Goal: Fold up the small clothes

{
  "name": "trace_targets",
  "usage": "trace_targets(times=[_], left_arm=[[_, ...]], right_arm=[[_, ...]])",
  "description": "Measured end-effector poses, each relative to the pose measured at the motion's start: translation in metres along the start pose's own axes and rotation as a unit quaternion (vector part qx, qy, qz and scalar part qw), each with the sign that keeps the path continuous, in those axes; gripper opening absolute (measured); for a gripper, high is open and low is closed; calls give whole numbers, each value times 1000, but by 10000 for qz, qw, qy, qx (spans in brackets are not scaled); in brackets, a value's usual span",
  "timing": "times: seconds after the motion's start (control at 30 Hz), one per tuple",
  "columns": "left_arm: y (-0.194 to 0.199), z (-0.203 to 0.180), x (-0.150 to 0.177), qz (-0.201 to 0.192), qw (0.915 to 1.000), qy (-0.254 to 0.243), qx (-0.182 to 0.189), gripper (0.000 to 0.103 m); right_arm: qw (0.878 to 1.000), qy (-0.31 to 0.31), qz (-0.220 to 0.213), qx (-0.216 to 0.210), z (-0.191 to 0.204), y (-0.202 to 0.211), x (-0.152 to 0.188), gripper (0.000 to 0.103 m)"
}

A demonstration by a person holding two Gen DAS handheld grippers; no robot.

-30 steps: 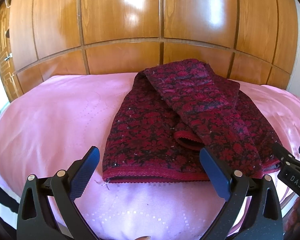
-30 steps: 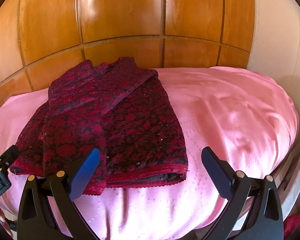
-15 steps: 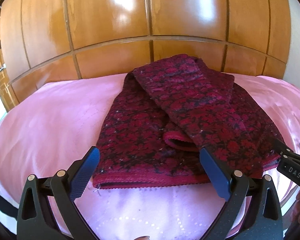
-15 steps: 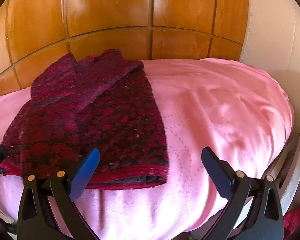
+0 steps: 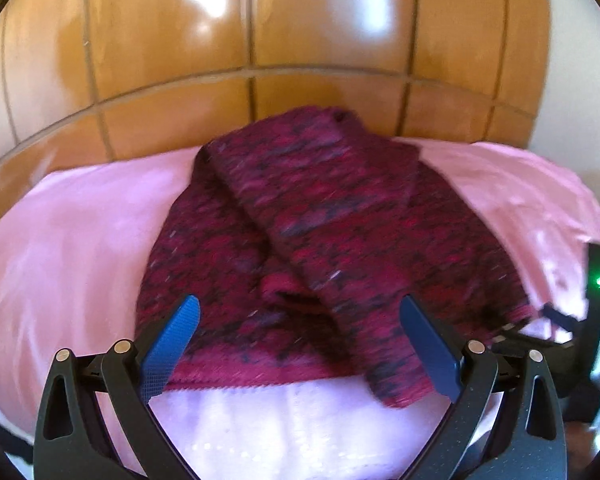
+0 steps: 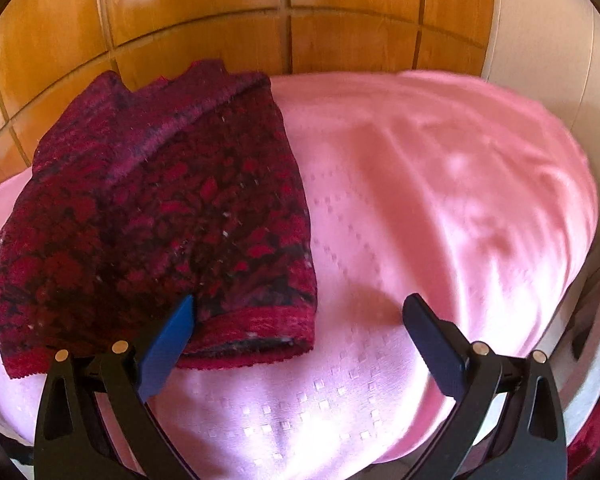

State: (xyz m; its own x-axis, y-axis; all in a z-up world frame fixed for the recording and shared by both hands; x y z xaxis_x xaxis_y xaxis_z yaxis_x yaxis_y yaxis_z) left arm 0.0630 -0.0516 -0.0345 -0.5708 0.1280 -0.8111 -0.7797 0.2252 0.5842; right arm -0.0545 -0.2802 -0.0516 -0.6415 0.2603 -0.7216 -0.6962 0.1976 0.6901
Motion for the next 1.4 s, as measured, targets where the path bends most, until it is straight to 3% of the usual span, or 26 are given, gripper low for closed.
trace_targets(times=[0.13,0.33,0.4,0.47,0.5,0.53,0.57,0.6,0.63,0.7,0.8,0.87,1.0,1.1,1.17,1.3,1.4], left_arm=[[-11,-22,-12,260,9978,-87,604,82],[-45,-60,-24,653,9938,-324,837,82],[-60,-71,-30,776,9932,-404,769,82],[-79,-83,-30,895,9915,-870,369,82],[-89,-89,-26,936,9887,-1152,216,78],[-96,-91,-21,1003,9859,-1338,69,61],[-104,-91,-14,1087,9821,-1534,-115,57],[-104,-90,-11,1032,9821,-1571,-124,50],[-98,-87,-11,866,9838,-1566,-55,36],[-81,-77,-15,665,9889,-1306,236,23],[-52,-46,-29,403,9939,-553,859,20],[-32,-21,-41,266,9909,14,1322,20],[1,35,-60,-89,9816,891,1687,20],[12,90,-72,-322,9785,1429,1451,20],[13,132,-78,-436,9781,1736,1060,19],[1,215,-89,-507,9742,2185,251,19],[-12,276,-92,-455,9658,2525,-376,19]], right_arm=[[9998,-8,21,-178,-3,-3,4,101],[9992,51,-24,-394,-4,-1,7,101],[9988,175,-52,-449,-4,0,6,101],[9982,266,-40,-529,-4,3,6,101],[9980,264,-14,-576,-5,3,5,101],[9978,258,18,-614,-6,4,5,101],[9976,281,50,-633,-7,4,4,101],[9974,328,54,-633,-7,5,5,101],[9971,448,7,-610,-7,10,5,101],[9963,687,-156,-494,-7,17,4,101],[9951,818,-438,-348,-13,33,-3,101],[9953,694,-584,-331,-16,41,-13,101],[9935,388,-892,-588,-12,57,-46,101],[9881,275,-1053,-1087,12,63,-73,100],[9834,203,-888,-1572,35,55,-85,96],[9700,-48,31,-2432,87,11,-89,80],[9640,-12,602,-2589,123,-25,-79,70]])
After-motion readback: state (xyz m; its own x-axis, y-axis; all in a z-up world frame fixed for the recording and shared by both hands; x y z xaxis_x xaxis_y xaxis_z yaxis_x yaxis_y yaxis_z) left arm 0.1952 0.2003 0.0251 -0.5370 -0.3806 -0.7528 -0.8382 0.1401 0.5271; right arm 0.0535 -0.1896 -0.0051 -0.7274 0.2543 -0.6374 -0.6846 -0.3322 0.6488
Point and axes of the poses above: each gripper's, at about its wrist camera, not at the fingertips, and y roughly against the way its jaws point, z to its left, x to its underside, the point moved 6 cm from there along -y, roughly the way its jaws point, and after that the axes turned 5 degrees about -z, right-handed, at the moved point
